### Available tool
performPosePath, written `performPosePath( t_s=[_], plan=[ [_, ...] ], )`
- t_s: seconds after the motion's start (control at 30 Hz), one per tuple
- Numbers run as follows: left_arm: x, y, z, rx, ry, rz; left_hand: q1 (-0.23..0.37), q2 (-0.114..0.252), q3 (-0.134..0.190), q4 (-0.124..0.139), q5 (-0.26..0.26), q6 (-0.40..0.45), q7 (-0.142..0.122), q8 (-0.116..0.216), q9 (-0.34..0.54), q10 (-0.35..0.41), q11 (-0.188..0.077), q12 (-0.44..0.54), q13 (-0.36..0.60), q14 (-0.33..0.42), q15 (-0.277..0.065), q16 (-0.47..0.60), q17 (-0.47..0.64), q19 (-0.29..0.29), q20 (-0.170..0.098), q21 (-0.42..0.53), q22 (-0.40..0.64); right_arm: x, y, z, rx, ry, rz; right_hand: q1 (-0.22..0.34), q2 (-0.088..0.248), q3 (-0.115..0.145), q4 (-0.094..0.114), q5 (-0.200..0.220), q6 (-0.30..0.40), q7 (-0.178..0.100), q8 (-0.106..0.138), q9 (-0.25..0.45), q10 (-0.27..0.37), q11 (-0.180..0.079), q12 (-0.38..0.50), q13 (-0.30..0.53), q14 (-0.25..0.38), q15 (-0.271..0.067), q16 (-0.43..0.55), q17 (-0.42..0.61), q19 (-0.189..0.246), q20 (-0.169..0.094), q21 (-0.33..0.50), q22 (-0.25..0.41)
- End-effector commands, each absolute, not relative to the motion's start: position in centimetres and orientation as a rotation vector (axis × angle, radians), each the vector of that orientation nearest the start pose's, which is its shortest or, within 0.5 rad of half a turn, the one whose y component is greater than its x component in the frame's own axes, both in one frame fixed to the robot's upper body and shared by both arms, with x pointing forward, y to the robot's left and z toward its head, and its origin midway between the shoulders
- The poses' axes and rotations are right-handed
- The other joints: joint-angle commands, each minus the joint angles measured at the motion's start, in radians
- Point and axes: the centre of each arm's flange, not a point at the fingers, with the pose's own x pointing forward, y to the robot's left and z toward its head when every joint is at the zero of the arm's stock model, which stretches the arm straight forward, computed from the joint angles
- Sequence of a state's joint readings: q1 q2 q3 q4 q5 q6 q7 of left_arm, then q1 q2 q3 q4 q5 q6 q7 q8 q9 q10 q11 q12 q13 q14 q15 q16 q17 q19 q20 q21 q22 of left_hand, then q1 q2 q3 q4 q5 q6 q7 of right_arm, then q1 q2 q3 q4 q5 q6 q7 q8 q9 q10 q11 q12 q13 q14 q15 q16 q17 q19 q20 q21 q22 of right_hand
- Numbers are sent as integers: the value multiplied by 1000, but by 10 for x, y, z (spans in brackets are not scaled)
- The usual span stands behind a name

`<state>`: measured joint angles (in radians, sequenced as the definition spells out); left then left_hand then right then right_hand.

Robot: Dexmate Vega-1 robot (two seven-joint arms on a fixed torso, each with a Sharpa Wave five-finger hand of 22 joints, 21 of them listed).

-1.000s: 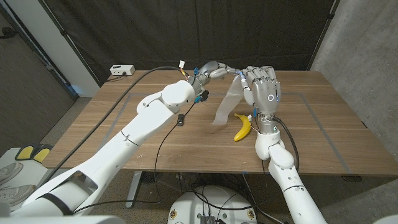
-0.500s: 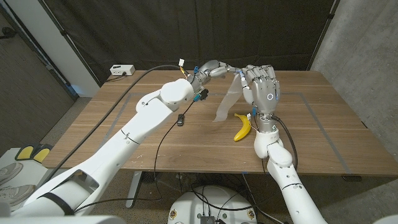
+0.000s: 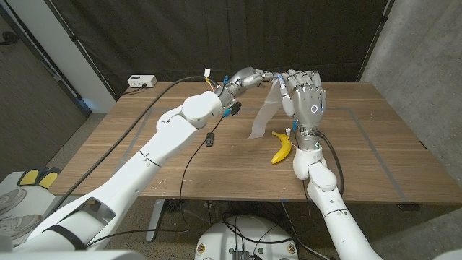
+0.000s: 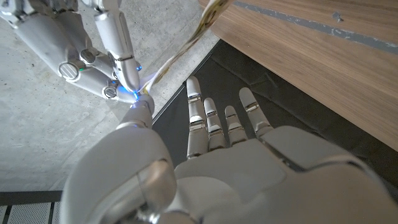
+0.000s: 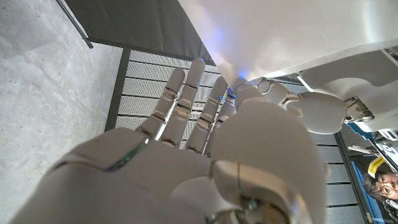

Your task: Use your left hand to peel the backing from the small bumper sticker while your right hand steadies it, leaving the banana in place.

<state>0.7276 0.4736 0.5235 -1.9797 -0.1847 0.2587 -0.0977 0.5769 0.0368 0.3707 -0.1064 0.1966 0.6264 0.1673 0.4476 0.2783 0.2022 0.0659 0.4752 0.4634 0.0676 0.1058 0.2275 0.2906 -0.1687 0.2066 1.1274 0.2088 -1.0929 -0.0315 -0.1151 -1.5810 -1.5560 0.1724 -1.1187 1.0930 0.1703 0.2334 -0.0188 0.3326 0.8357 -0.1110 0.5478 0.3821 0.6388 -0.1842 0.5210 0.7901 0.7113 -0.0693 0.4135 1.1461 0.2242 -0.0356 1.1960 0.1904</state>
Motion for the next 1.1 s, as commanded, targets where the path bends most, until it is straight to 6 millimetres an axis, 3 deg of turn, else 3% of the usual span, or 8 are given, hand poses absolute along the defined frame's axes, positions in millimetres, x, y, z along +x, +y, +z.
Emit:
performPosePath(
  t_s=[0.03,0.13,0.27,0.33,0.37,0.53,0.87,1.1],
  plan=[
    [533,77,106,382,-800,-649,-203,-86,-97,119,-7,6,40,-15,0,4,35,3,4,-13,18,13,9,-72,6,-8,8,514,-160,-17,-1130,-1446,-969,-3,1,3,4,6,14,-1,11,230,3,1,-7,4,-3,-160,0,6,-1,-119,7,2],
    [538,78,104,288,-815,-704,-272,-18,-97,165,-11,11,40,-26,2,5,47,-1,3,-20,30,21,16,-97,5,-11,14,516,-159,-16,-1129,-1446,-968,-3,1,3,4,6,14,-3,12,230,4,1,-7,5,-2,-160,-1,8,-2,-118,8,2],
    [534,87,104,302,-878,-649,-200,73,-19,106,26,-37,37,-60,3,12,48,-8,0,-20,26,24,4,-138,5,-14,22,518,-157,-14,-1135,-1446,-970,-3,0,4,4,5,14,-4,12,228,3,2,-8,6,-2,-159,-2,9,-4,-119,9,1],
    [532,91,105,329,-860,-614,-192,72,-13,95,32,-46,37,-66,4,9,48,-10,0,-20,22,24,2,-140,5,-14,23,519,-157,-14,-1134,-1449,-967,-3,0,4,5,5,13,-4,12,228,4,1,-9,6,-2,-159,-3,10,-3,-118,10,1],
    [531,91,105,363,-856,-594,-126,43,20,12,65,-45,36,-68,6,11,43,-16,-2,-20,19,24,-11,-148,5,-15,24,519,-156,-13,-1135,-1450,-967,-3,0,4,5,5,14,-5,13,227,4,3,-9,6,-1,-160,-3,10,-2,-117,11,1],
    [528,93,108,527,-771,-531,-86,16,37,-44,69,-130,22,-110,8,-16,34,-34,-2,-33,16,19,-23,-126,5,-5,24,519,-155,-13,-1134,-1449,-967,-2,0,4,5,5,14,-5,13,224,7,0,-11,5,1,-159,-4,13,-3,-117,12,0],
    [517,95,110,769,-635,-241,35,-29,62,-83,30,-173,-51,-114,30,-23,12,-42,0,-13,7,22,-43,-65,1,16,16,518,-153,-15,-1140,-1448,-966,-3,0,5,6,5,9,-1,14,223,6,4,-13,8,1,-159,-6,16,-7,-114,13,-1],
    [520,95,107,760,-563,-323,80,-48,64,-78,7,-150,-42,-95,41,-19,17,-42,1,-2,12,25,-47,-52,3,20,13,519,-155,-16,-1131,-1435,-971,-4,1,6,7,5,7,0,15,222,6,8,-16,7,1,-159,-8,19,-9,-113,15,-1]
  ],
)
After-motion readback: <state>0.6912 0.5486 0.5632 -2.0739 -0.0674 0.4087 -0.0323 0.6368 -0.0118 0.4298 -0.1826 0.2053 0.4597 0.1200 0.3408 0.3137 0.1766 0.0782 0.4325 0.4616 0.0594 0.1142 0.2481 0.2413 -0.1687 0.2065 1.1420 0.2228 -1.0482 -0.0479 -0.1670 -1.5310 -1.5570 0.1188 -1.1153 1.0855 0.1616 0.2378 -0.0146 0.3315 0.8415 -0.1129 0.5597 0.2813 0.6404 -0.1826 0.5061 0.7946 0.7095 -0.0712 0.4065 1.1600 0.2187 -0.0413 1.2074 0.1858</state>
